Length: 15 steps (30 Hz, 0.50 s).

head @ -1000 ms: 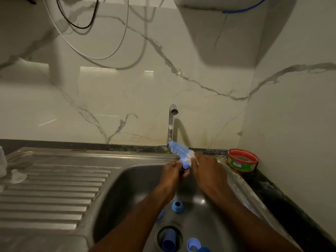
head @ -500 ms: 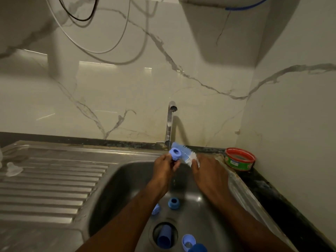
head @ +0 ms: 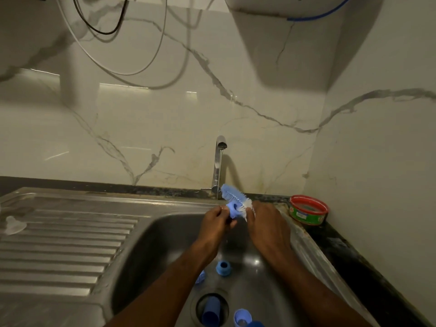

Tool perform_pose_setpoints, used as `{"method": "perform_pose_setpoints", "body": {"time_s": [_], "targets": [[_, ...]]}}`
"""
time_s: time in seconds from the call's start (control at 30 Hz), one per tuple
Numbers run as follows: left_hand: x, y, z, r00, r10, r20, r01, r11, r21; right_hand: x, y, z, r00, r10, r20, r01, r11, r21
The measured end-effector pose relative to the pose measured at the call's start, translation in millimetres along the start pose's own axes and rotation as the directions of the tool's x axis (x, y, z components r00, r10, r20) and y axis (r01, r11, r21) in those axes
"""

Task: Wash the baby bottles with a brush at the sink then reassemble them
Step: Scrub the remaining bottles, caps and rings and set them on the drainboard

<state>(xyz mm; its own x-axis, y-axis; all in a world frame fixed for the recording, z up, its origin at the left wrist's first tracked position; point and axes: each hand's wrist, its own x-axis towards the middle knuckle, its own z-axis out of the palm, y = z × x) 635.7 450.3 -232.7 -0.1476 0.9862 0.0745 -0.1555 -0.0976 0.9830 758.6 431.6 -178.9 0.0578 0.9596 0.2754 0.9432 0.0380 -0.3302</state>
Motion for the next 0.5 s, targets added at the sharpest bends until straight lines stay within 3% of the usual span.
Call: {"method": "perform_pose_setpoints", "body": {"time_s": [0.07,0.13,0.23,0.3,0.37,0.5], "targets": [[-1.5,1.8,-3.0,0.994,-0.034,-0.108,0.025,0.997,-0.076,-12.2,8.0,-4.3,0.996,-0.077,-0.044,0.077,0.997,0.014],[-2.4,-1.7,-10.5,0.975,-0.068,-0.210,0.035,0.987,-0.158,-26.2,4.1,-5.9,0.992,-0.125,0.028,0.123,0.991,0.045],[-3.9,-4.1,-15.6,0.987,-0.078,-0.144,0.040,0.968,-0.247,-21.3,-10.4,-1.7,0.989,-0.133,0.071,0.130,0.990,0.053],[-8.3,2.2,-9.3,0.997,-0.076,-0.025,0.069,0.978,-0.195,-7.9,-12.0,-0.7,0.995,-0.045,0.092,0.041,0.998,0.051],[-12.1,7.8,-2.6,0.999,-0.048,0.012,0.048,0.999,-0.009,-2.6,-6.6,-5.8,0.990,0.043,0.132,-0.045,0.999,0.009],[-3.7,0.9,-10.6,0.989,0.002,-0.148,-0.012,0.998,-0.068,-17.3,6.8,-6.0,0.996,-0.072,0.047,0.072,0.997,0.001]]}}
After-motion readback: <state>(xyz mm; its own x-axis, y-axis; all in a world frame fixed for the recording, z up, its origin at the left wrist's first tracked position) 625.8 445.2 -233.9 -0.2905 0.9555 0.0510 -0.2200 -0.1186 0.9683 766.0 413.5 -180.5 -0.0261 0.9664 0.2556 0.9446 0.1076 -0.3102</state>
